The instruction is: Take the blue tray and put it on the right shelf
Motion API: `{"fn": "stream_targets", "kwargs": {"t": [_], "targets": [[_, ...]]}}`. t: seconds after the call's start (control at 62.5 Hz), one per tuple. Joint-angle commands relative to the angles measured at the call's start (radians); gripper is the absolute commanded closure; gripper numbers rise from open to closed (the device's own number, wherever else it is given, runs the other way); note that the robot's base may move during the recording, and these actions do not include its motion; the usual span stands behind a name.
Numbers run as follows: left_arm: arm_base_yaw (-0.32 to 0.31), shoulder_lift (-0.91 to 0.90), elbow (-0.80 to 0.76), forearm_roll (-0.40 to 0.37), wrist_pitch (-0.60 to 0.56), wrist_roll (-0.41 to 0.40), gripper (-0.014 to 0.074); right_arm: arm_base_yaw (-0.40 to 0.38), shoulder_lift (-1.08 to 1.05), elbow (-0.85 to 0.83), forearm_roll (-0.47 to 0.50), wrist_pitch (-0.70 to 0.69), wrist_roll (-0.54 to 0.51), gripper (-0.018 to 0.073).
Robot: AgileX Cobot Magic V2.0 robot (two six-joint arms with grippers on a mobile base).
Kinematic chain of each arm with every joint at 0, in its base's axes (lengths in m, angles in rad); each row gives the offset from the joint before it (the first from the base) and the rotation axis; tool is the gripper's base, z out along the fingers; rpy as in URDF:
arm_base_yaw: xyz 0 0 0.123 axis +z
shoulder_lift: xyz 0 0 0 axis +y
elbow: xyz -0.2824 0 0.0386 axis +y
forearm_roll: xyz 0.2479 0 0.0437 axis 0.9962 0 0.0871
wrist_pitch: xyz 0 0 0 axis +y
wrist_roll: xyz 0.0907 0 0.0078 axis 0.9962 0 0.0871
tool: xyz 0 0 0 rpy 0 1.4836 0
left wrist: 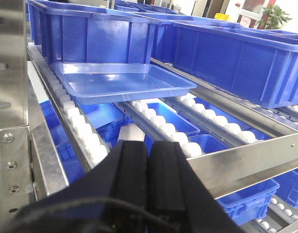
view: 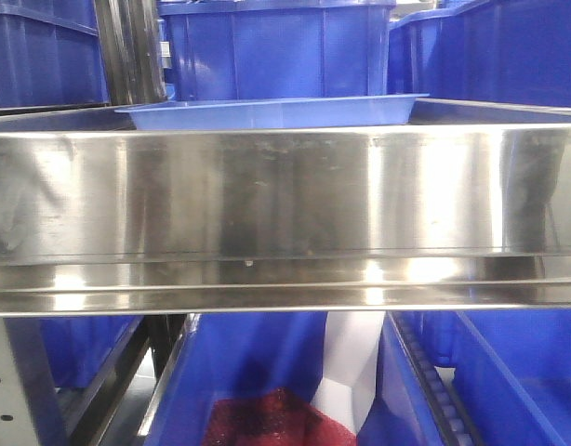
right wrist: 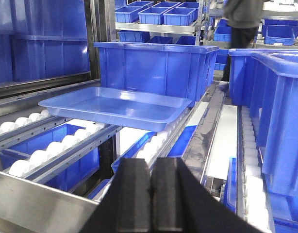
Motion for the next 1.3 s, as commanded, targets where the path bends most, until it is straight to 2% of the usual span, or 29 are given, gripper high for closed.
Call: {"fn": "stream_targets", "kwargs": {"t": [0.0,0.272,0.352,0.432,0.528,0.608,0.672,0.832,0.928,1.056,1.104,1.28], "targets": [[-0.01,0.013,-0.022,0.006,-0.098,0.003,0.0645,0.0,0.011,-0.025,-0.011,-0.099,-0.014,0.0505],[-0.01,0.013,-0.018,0.003,-0.098,0.003,0.0645,0.0,0.011,-0.025,-0.011,-0.099,-0.014,0.0505],[0.024,0.013,-0.014,0.014,-0.084,0.005,0.0645,0.0,0.011,-0.025,-0.011,-0.099,-0.014,0.0505],[0.106,0.009,-0.012,-0.001,-0.049,0.021,0.0645,0.0,0.011,-0.025,-0.011,-0.099,-0.014,0.0505],[0.231,-0.01,0.027,-0.086,-0.067,0.156,0.0645,0.0,0.011,-0.025,-0.011,-0.099,-0.014,0.0505],[0.343,-0.037,0.089,-0.125,-0.149,0.224,0.0645,0.0,0.011,-0.025,-0.011,-0.098,-0.014,0.0505],[0.416,-0.07,0.168,-0.14,-0.24,0.243,0.0645,0.0,0.011,-0.025,-0.011,-0.098,-0.014,0.0505],[0.532,-0.138,0.369,-0.146,-0.44,0.243,0.0645,0.0,0.011,-0.025,-0.011,-0.098,-0.014,0.0505],[0.558,-0.147,0.48,-0.146,-0.541,0.244,0.0645,0.0,0.011,-0.025,-0.011,-0.098,-0.014,0.0505],[0.562,-0.147,0.613,-0.146,-0.705,0.244,0.0645,0.0,0.011,-0.025,-0.011,-0.098,-0.014,0.0505],[0.562,-0.147,0.601,-0.146,-0.639,0.244,0.0645,0.0,0.011,-0.025,-0.011,-0.098,-0.014,0.0505],[0.562,-0.145,0.603,-0.146,-0.623,0.244,0.0645,0.0,0.011,-0.025,-0.011,-0.098,-0.014,0.0505]]}}
